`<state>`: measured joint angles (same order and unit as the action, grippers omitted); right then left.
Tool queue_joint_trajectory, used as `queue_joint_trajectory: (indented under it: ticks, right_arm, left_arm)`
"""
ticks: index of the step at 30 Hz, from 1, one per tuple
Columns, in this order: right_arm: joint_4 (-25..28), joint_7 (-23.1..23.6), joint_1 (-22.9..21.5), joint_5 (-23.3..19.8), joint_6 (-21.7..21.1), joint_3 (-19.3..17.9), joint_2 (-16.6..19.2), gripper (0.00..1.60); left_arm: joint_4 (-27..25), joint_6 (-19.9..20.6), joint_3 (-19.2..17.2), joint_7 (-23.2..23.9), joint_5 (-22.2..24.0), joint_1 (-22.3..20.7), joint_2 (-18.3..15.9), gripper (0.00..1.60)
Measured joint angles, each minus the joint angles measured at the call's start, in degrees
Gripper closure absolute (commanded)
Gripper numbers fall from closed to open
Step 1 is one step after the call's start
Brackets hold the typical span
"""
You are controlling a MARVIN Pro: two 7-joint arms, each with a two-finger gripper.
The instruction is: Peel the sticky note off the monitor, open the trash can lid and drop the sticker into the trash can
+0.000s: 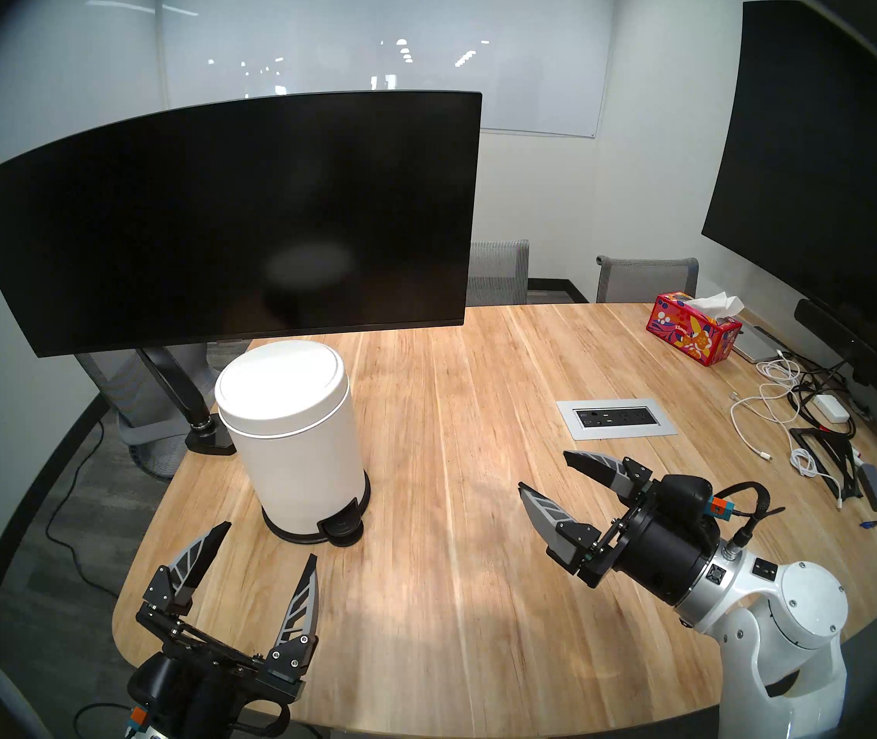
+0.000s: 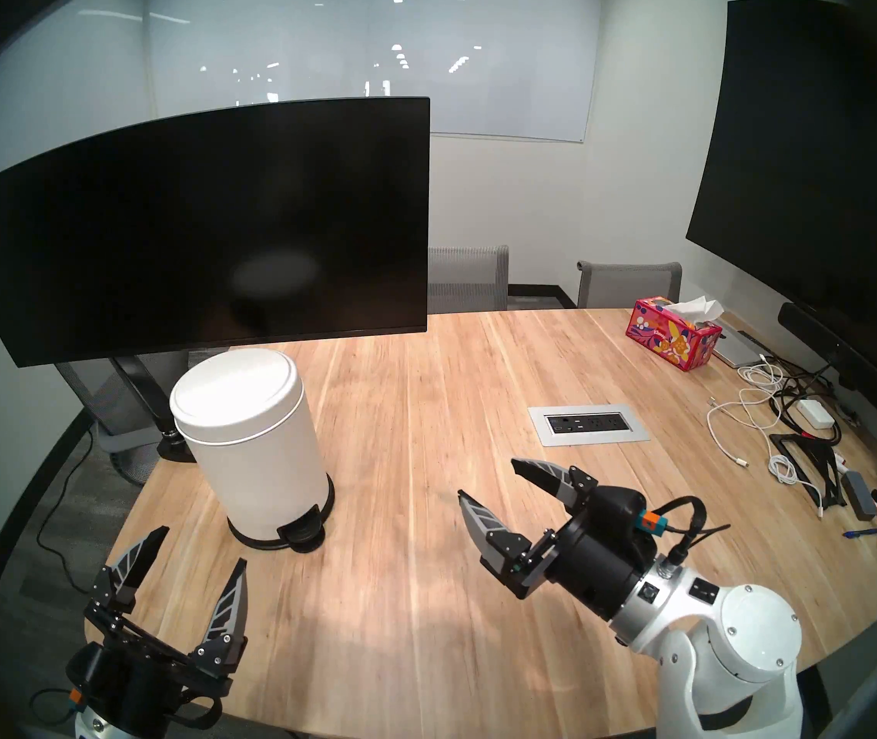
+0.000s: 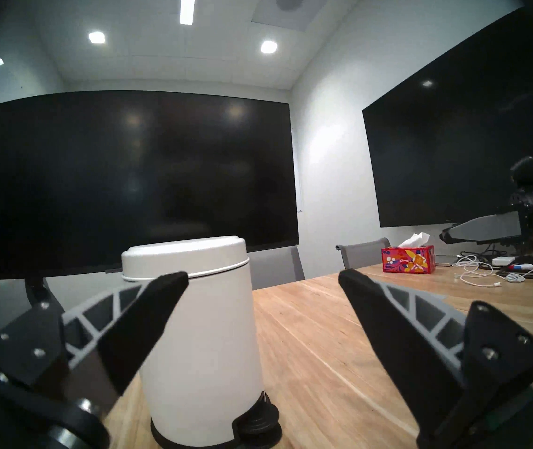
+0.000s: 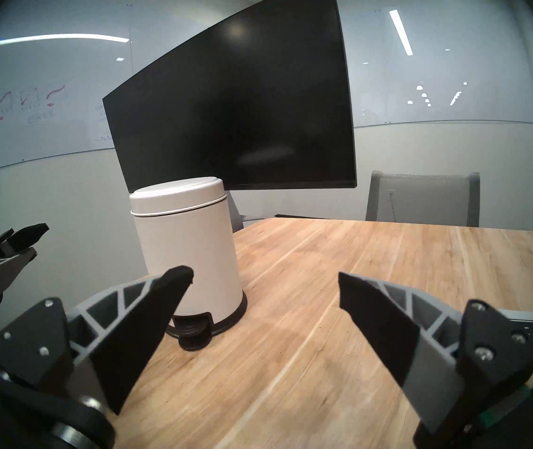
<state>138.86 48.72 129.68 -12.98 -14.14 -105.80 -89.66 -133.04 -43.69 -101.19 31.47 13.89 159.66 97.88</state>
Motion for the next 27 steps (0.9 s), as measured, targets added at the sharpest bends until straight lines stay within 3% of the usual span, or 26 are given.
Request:
queue_joint_trajectory:
  ticks: [16,27]
  right_arm:
    - [0.0,-2.5,10.4,-2.0,14.4,-1.3,-9.5,0.0]
    - [0.0,-1.9,15.8,-2.4,24.0,-0.3,-15.3,0.0]
  left_arm:
    - [4.1,-9.0,1.0,-1.7,5.0,0.0,0.8,0.0]
    - [6.8,-10.5,2.1,0.1,7.1,-1.2,-0.2,0.0]
